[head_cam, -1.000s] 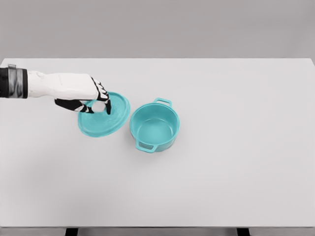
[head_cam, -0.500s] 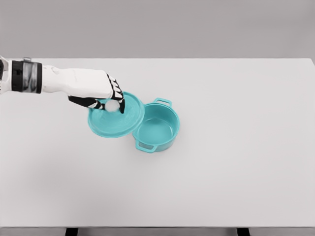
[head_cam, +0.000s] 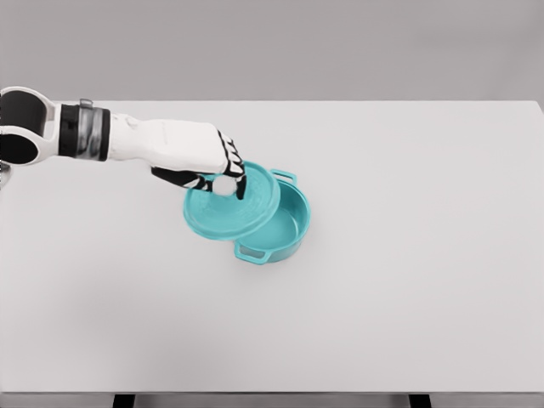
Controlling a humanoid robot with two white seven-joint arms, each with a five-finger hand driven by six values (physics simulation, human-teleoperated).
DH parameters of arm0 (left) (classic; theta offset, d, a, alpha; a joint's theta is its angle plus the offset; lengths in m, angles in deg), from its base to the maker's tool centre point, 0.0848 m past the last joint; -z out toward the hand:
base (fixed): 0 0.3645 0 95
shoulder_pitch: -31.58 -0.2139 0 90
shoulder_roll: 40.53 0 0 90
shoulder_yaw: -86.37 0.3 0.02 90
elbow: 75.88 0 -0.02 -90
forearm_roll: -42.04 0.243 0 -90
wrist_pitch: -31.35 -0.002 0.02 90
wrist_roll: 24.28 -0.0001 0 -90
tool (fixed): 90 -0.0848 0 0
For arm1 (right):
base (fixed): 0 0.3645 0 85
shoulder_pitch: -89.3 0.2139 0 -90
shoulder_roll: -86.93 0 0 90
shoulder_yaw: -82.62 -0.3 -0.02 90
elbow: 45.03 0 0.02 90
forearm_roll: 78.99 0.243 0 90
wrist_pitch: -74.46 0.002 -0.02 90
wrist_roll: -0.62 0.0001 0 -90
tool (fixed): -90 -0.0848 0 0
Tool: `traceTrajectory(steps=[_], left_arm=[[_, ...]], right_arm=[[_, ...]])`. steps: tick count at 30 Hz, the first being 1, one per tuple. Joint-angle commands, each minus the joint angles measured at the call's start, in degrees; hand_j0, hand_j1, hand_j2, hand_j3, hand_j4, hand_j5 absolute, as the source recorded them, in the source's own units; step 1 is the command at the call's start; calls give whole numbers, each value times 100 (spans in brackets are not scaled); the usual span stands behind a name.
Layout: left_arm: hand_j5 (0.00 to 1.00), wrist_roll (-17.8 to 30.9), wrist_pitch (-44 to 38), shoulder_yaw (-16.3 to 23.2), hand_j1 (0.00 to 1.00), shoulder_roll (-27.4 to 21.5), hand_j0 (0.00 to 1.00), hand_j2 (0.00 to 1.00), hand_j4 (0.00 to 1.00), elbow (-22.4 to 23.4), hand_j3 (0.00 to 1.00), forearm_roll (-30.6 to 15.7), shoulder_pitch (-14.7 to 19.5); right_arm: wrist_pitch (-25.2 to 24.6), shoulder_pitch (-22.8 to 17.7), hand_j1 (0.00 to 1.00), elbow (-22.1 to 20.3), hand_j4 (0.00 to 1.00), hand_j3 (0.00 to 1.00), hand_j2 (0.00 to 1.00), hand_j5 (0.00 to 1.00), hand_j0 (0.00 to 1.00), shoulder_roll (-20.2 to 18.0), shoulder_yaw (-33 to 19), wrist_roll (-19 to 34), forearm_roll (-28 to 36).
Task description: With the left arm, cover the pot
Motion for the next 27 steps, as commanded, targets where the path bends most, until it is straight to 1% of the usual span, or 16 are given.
traceTrajectory(steps=[1, 8, 13, 17, 19, 27], left_arm=[[56, -2, -15, 23, 56, 118, 56, 56, 56, 40, 56, -1, 9], [56, -10, -15, 58, 56, 232, 56, 56, 56, 66, 56, 140, 53], [56, -10, -15, 137, 56, 408, 56, 56, 56, 154, 56, 219, 53], [56, -10, -15, 172, 56, 426, 56, 56, 56, 154, 56, 219, 114], [56, -10, -15, 269, 56, 496, 56, 56, 56, 163, 56, 219, 193], [56, -10, -15, 418, 56, 672, 56, 56, 56, 330, 56, 219, 299]], right_arm=[[5, 0, 100, 0, 100, 100, 100, 100, 100, 0, -1, 2, -3], [5, 0, 100, 0, 100, 100, 100, 100, 100, 0, -1, 2, -3], [5, 0, 100, 0, 100, 100, 100, 100, 100, 0, -1, 2, -3], [5, 0, 100, 0, 100, 100, 100, 100, 100, 0, -1, 2, -3], [5, 0, 100, 0, 100, 100, 100, 100, 100, 0, -1, 2, -3], [5, 0, 100, 0, 100, 100, 100, 100, 100, 0, -1, 2, -3]])
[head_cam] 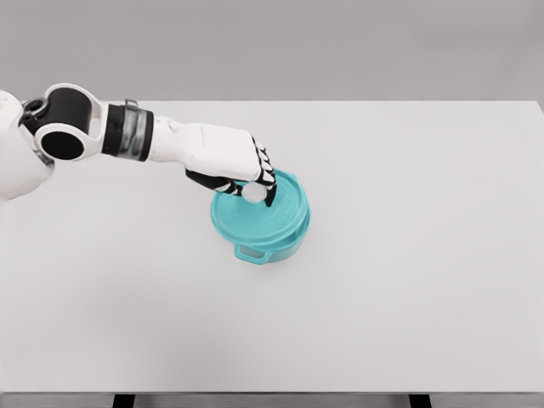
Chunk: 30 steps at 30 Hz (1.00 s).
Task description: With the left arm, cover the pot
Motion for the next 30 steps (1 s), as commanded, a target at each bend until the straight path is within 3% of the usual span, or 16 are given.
traceTrajectory(steps=[1, 12, 15, 25, 30], left_arm=[[56, -2, -15, 26, 56, 76, 56, 56, 56, 76, 56, -31, -9], [57, 16, -15, 149, 57, 322, 57, 57, 57, 374, 57, -23, 88], [67, 7, -15, 149, 67, 322, 67, 67, 67, 383, 67, -14, 97], [73, 42, -15, 158, 73, 322, 73, 73, 73, 436, 73, 4, 105], [73, 86, -15, 509, 73, 471, 73, 73, 73, 629, 73, -14, 316]], right_arm=[[6, 0, 100, 0, 100, 100, 100, 100, 100, 0, -1, 2, -2], [-3, 0, 100, 0, 100, 100, 100, 100, 100, 0, -1, 2, -2], [5, 0, 100, 0, 100, 100, 100, 100, 100, 0, -1, 2, -2], [6, 0, 100, 0, 100, 100, 100, 100, 100, 0, -1, 2, -10], [6, 0, 100, 0, 100, 100, 100, 100, 100, 0, -1, 2, -2]])
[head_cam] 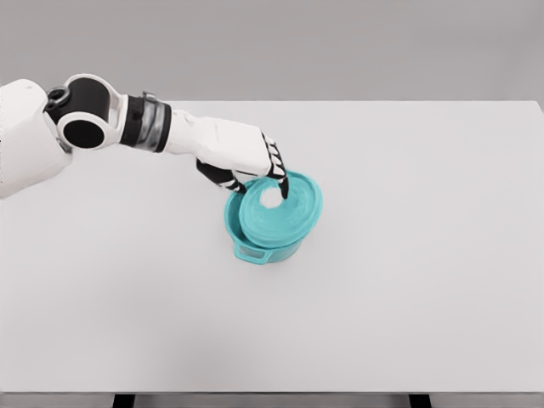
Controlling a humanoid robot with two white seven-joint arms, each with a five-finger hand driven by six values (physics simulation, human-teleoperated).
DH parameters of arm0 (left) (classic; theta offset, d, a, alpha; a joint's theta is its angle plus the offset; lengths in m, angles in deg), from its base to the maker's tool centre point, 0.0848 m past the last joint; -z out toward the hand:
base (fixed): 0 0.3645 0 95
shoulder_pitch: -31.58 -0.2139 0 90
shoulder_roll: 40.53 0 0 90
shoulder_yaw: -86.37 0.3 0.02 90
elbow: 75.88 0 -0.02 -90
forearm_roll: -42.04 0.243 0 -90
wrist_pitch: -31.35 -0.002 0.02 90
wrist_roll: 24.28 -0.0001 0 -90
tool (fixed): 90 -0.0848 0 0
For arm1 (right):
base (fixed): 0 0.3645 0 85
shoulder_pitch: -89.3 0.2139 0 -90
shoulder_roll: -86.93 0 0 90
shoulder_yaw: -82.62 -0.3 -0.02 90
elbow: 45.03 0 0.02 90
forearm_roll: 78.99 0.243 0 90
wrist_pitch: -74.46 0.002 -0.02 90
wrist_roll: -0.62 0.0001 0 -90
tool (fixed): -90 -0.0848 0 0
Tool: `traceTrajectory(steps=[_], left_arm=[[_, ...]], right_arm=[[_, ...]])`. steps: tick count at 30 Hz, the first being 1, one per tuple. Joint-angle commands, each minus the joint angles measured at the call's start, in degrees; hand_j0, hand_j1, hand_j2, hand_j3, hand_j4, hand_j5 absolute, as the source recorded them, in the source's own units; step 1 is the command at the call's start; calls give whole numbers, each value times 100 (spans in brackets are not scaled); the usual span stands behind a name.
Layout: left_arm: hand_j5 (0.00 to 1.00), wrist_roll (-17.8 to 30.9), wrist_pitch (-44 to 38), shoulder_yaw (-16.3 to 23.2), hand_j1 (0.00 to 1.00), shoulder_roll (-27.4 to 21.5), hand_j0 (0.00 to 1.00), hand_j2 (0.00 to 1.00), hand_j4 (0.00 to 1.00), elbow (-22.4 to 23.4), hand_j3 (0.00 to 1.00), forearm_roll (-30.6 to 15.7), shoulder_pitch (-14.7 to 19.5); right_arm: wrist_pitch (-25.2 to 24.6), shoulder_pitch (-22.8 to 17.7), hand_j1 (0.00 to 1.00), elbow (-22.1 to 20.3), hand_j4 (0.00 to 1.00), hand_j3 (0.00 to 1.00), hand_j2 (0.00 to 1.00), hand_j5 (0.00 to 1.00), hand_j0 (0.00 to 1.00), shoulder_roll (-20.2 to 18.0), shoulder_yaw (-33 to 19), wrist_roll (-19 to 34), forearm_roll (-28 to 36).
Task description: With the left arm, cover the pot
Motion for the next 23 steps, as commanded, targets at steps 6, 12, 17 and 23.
traceTrajectory(steps=[6, 12, 17, 23], left_arm=[[91, 157, -11, 300, 91, 239, 91, 91, 91, 275, 91, -81, 132], [100, 157, -11, 195, 100, -7, 100, 100, 100, 204, 100, -248, 308], [100, 157, -11, 204, 100, -34, 100, 100, 100, 204, 100, -362, 290], [100, 157, -11, -1957, 100, -2583, 100, 100, 100, -666, 100, -1057, -1589]], right_arm=[[-2, 0, 100, 0, 100, 100, 100, 100, 100, 0, -1, 2, -3], [7, 0, 100, 0, 100, 100, 100, 100, 100, 0, -1, 2, -12], [7, 0, 100, 0, 100, 100, 100, 100, 100, 0, -1, 2, -3], [7, 0, 100, 0, 100, 100, 100, 100, 100, 0, -1, 2, -3]])
